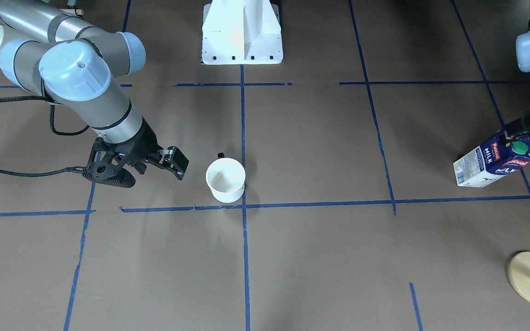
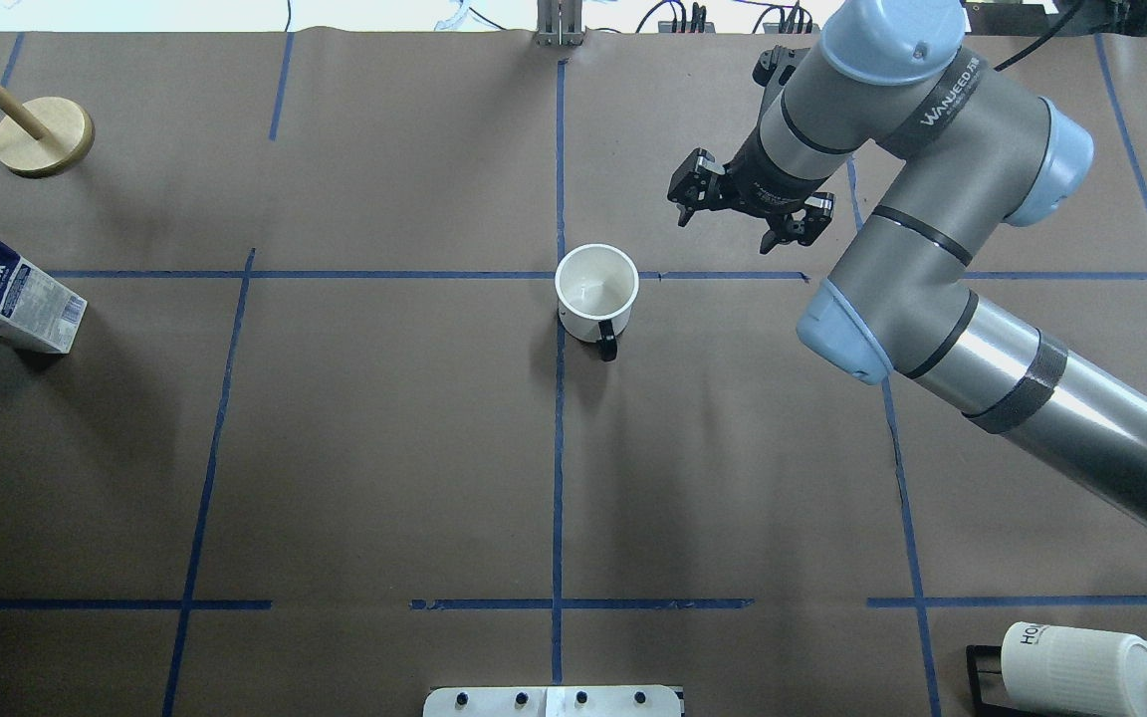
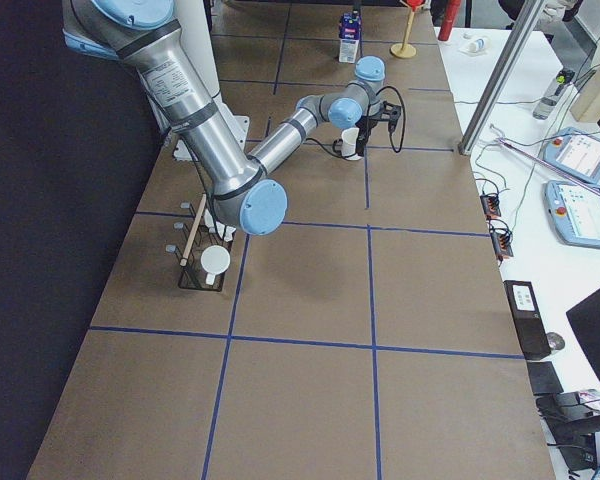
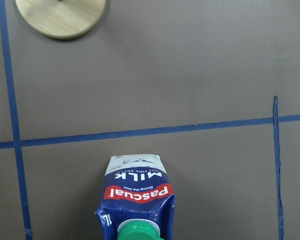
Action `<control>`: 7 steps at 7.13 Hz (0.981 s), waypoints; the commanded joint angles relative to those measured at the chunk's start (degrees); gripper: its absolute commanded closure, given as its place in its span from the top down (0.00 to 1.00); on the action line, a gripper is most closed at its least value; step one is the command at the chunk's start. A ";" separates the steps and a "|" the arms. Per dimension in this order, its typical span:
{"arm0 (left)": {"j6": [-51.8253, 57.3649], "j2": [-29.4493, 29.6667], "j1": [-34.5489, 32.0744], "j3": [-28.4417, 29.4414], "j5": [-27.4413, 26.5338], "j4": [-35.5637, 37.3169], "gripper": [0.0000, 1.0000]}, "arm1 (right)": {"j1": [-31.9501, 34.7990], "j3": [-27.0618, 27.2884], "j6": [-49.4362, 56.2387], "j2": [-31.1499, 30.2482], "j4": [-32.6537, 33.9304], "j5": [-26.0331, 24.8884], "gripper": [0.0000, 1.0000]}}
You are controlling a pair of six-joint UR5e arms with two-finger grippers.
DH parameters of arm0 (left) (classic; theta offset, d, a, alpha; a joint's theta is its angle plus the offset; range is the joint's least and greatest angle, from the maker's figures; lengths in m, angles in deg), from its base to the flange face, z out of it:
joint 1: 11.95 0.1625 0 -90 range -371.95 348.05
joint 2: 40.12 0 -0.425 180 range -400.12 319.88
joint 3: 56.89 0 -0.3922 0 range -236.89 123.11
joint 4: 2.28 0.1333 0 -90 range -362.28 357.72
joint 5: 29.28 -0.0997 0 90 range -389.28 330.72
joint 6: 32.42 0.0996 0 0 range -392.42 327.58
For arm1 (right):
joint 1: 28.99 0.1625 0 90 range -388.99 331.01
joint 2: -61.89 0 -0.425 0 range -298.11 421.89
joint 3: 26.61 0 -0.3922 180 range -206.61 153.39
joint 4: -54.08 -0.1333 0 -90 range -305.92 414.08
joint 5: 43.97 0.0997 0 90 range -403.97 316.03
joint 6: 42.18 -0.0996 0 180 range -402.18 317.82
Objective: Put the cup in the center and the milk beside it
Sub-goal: 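Release the mug and lift the right gripper away from it, then grasp the blue milk carton with the left gripper while the right arm withdraws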
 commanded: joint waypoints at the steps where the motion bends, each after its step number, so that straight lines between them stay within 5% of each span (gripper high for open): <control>1: -0.05 -0.07 0.70 0.79 -1.85 -0.10 1.00 | -0.04 0.00 0.08 -0.17 -0.01 0.01 1.00; 6: 0.03 -0.07 2.81 3.51 -1.86 -0.45 0.97 | -0.13 0.18 -0.01 -0.17 -0.01 0.01 1.00; 7: -0.05 -0.07 3.16 3.61 -1.95 -0.45 0.70 | -0.13 0.26 -0.10 -0.17 -0.01 0.01 1.00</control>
